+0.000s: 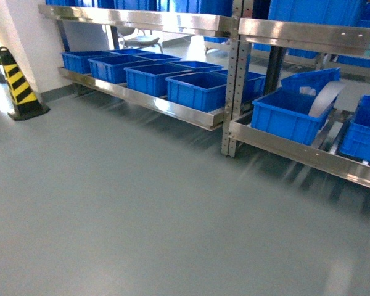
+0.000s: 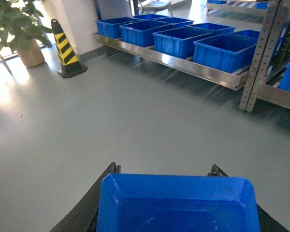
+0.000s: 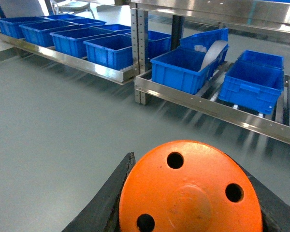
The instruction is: Sort blue parts and orange caps into right shelf containers
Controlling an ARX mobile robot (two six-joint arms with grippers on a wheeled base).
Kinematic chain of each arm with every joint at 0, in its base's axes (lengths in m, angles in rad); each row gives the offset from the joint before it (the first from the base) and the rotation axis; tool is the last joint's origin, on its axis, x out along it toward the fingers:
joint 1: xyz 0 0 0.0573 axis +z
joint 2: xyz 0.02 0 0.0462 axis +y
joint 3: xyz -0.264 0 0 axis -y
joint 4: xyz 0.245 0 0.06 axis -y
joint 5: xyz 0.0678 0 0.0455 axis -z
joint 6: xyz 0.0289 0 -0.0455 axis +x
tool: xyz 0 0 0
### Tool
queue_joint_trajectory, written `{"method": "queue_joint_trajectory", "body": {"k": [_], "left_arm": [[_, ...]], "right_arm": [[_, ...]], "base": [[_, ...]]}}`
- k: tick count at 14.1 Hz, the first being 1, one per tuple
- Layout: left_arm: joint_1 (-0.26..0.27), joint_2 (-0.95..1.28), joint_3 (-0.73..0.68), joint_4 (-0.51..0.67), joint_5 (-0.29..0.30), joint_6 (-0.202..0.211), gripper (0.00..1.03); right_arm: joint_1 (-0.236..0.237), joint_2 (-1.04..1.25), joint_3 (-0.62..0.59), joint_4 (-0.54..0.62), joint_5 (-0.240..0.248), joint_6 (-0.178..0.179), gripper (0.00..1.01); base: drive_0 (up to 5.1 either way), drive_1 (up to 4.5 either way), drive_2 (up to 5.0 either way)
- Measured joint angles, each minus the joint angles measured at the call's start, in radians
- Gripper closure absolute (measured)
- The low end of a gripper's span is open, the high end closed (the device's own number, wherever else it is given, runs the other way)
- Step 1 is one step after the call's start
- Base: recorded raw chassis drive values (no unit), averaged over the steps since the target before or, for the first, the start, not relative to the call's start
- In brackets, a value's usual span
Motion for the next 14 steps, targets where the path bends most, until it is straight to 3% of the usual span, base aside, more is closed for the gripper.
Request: {"method": "queue_joint_trajectory", "body": {"k": [14], "left_arm": [[0.000,0.000,0.000,0.000,0.000,0.000,0.59]], "right_arm": [[0.000,-0.003,0.000,0.000,0.000,0.000,0.58]], "base": [[-1.5,-1.52,-1.5]]}}
